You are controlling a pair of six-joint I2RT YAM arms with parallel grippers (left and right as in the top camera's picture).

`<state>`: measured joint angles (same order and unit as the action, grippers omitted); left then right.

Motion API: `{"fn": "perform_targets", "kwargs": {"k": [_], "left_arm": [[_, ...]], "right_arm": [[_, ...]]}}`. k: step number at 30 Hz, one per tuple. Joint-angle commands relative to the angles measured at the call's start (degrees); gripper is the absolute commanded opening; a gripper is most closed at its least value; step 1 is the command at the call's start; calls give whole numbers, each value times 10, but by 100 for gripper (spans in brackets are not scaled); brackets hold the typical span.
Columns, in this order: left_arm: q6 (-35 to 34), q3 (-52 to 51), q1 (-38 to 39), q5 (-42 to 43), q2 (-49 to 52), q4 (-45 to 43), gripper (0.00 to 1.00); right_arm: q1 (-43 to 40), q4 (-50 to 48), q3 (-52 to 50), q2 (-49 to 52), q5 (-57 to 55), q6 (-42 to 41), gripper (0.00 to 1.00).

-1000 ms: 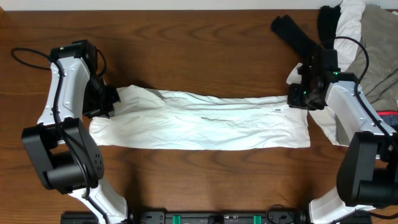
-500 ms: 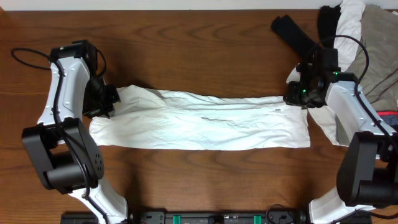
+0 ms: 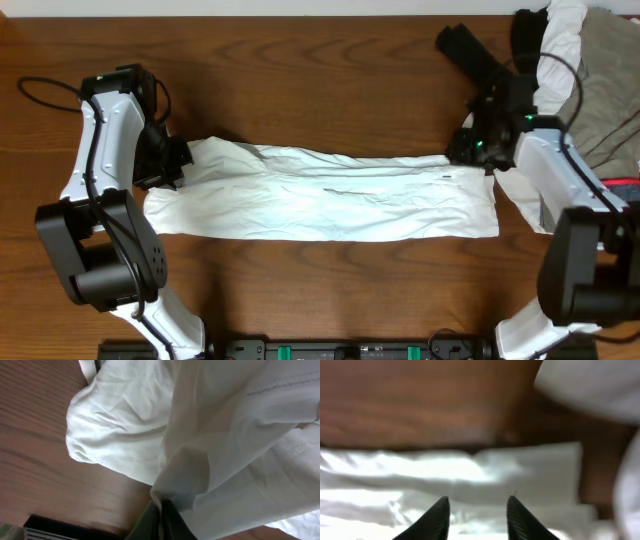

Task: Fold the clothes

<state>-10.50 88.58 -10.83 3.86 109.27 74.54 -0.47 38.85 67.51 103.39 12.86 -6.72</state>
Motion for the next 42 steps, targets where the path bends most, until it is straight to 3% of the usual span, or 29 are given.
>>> {"fn": "perform_targets", "kwargs": {"k": [1, 4, 17, 26, 30, 42], "left_arm": [[-1, -3, -3, -11, -4, 2, 6], [-1, -3, -3, -11, -4, 0, 6], [-1, -3, -3, -12, -4, 2, 6], [-1, -3, -3, -12, -4, 2, 6], [-1, -3, -3, -12, -4, 2, 6], [-1, -3, -3, -12, -4, 30, 6]], "right_arm": [[10, 47, 1, 44, 7, -5, 26], [4, 88, 1, 46, -3, -5, 19], [-29, 98, 5, 30, 2, -5, 19], [-23, 106, 83, 26, 266, 8, 18], [-7, 94, 97, 26, 252, 8, 20], [80, 62, 47, 28, 44, 8, 26]]}}
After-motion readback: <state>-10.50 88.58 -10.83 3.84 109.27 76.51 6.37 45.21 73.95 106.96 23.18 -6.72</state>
